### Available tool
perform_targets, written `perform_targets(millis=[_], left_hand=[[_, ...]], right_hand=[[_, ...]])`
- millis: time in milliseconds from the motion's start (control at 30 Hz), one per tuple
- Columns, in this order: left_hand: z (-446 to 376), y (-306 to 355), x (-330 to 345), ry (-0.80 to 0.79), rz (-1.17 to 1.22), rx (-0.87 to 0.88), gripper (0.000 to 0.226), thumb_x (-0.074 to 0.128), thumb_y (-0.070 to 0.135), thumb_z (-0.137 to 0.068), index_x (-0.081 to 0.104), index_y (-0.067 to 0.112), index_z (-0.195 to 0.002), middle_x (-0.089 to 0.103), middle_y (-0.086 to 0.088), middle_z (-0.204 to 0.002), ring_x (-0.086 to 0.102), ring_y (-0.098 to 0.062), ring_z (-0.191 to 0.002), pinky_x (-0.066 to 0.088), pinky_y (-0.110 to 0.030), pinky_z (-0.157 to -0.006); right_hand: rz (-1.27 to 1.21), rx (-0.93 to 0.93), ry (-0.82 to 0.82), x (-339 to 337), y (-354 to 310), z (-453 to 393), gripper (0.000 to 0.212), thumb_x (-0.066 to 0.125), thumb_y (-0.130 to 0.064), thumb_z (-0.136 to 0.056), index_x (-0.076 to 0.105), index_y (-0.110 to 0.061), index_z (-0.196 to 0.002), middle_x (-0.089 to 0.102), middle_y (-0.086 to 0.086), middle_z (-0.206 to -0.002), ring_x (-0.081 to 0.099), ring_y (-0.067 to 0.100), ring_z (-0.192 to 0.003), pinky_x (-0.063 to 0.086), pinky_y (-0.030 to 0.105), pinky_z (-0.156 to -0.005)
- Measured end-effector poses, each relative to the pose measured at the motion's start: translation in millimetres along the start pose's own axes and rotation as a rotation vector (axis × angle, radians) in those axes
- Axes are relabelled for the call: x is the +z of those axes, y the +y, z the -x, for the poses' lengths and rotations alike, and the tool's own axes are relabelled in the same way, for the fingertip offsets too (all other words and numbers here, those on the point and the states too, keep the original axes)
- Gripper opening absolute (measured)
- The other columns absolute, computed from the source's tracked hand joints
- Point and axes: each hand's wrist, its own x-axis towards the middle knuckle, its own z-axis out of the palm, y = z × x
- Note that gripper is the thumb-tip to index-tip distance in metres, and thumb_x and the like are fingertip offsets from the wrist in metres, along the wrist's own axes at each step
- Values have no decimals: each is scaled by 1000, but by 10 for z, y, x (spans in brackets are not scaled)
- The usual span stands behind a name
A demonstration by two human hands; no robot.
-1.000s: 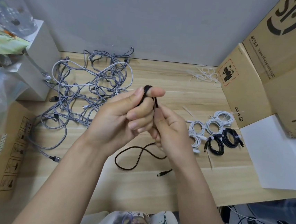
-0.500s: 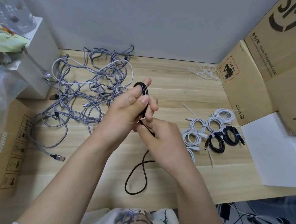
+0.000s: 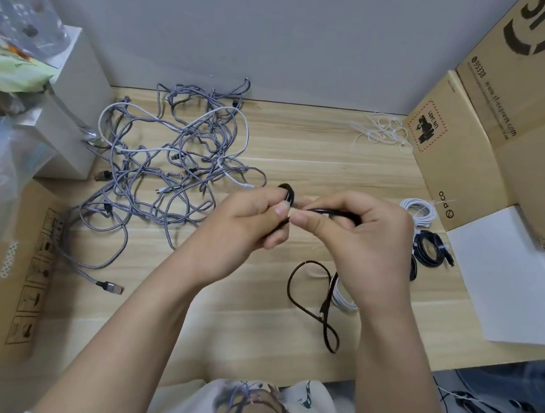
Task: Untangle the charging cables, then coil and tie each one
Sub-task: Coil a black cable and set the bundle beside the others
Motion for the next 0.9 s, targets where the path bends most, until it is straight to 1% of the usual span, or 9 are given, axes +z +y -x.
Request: perform_targets(millis=[67,200,300,400,500,600,667,800,900], left_hand=[[1,68,15,-19,62,-11,36,34,31,-92,45,20,-60,31,11,-45,23,-5,-44,23,-14,-44],[0,103,-59,-162,208,-141,39,38,38,-90,61,21,-63,22,10,-44,12,-9,-44,15,-17,-40],[47,77,-109,-287,368,-212,32,51,38,-90,58,23,-62,21,13,-45,12,-7,-42,13,-17,-39],[51,73,-139,-376,682,-136,24,56,42,-87,59,24,-71,21,13,-49,16,-5,-42,21,-16,-40],[12,99,-158,-412,946,-37,20,51,30,-94,61,14,-87,26,9,-54,22,-6,-44,28,-15,-44],[-30,120,-156,-339,1033,33,27,49,21,-95,57,2,-111,31,7,-55,26,-6,-46,33,-16,-46],[-47,133,-133,-205,973,35,34,46,20,-95,49,-1,-121,37,9,-53,29,-3,-44,35,-14,-46],[-71,149,-32,117,667,-13,32,40,23,-92,50,4,-116,37,12,-48,39,-2,-39,27,-15,-40],[-104,75,-19,242,458,-1,20,40,19,-93,51,9,-107,41,11,-49,50,-6,-44,40,-15,-52]], right_hand=[[-24,-28,33,36,30,6,22,84,-13,-60,68,-27,-63,40,-16,-41,36,4,-47,35,21,-52],[-164,-16,99,40,110,-15,20,78,-12,-63,69,-29,-65,47,-3,-47,40,10,-51,38,22,-54],[-200,-12,84,43,118,-15,19,75,-10,-68,67,-27,-67,52,-11,-53,41,7,-54,37,18,-55],[-215,44,-39,85,118,-19,10,64,-15,-84,64,-23,-77,55,-17,-53,46,-2,-50,34,7,-52],[-206,209,-341,110,142,-19,23,42,-18,-98,57,-24,-82,39,-16,-44,35,-2,-39,28,6,-42],[-18,238,-501,144,171,36,30,41,-21,-101,48,-26,-72,39,-16,-45,37,-1,-41,30,7,-45],[106,239,-540,180,167,74,33,43,-24,-100,51,-30,-69,43,-16,-47,39,0,-47,31,12,-51],[367,189,-591,194,82,83,24,45,-29,-98,58,-24,-79,50,-12,-55,46,11,-59,43,33,-66],[553,119,-623,175,41,105,19,48,-27,-95,63,-18,-88,41,-7,-55,45,20,-66,42,36,-66]])
